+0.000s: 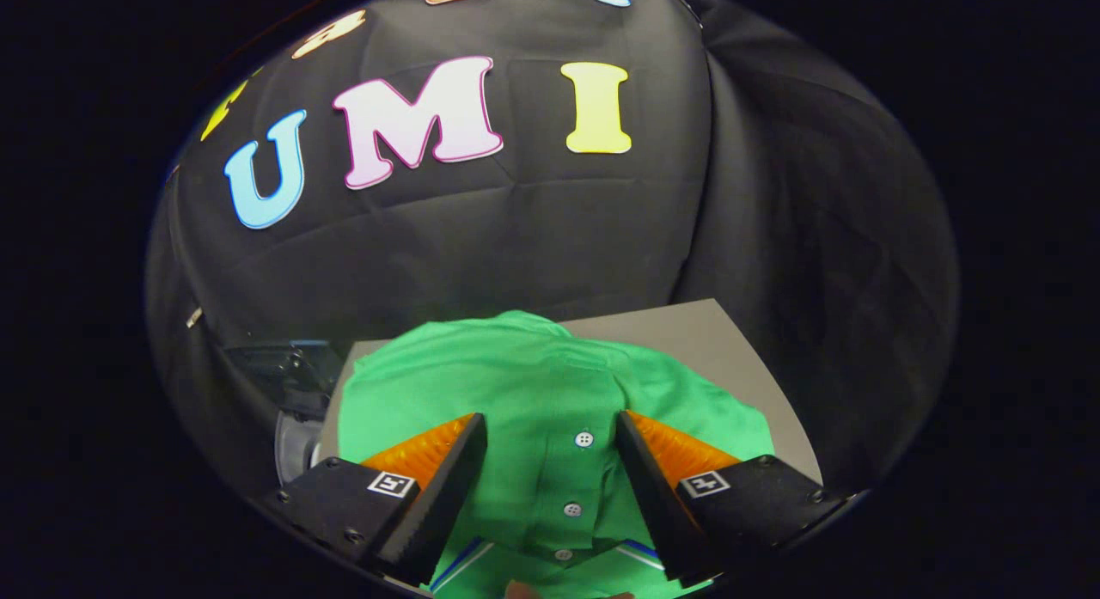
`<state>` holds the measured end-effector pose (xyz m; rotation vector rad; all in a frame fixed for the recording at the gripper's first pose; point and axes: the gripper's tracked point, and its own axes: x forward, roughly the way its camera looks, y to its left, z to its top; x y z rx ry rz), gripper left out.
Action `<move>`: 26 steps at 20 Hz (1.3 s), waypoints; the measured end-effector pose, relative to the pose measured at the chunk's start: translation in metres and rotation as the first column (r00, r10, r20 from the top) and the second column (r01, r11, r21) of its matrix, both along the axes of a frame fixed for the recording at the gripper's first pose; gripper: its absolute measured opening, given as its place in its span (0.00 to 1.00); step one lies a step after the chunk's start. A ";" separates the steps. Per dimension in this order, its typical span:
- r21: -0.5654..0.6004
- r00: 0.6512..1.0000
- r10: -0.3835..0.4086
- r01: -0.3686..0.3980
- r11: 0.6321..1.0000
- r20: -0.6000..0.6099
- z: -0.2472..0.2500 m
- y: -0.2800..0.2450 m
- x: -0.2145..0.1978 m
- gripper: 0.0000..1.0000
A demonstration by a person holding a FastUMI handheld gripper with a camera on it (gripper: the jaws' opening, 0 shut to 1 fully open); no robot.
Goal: Put the clothes into the washing machine and then close the washing machine lid.
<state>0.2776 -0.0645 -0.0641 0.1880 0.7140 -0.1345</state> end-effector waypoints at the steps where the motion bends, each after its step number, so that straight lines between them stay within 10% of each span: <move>1: -0.018 1.000 -0.006 0.007 1.000 0.028 0.004 -0.006 0.005 0.87; 4: -0.007 0.996 -0.083 0.083 0.997 0.012 0.003 -0.014 0.006 0.65; 7: 0.044 0.992 -0.125 0.124 0.991 0.026 0.006 -0.014 0.008 0.14; 26: -0.025 0.988 -0.012 0.016 1.000 0.155 0.136 0.132 0.000 0.06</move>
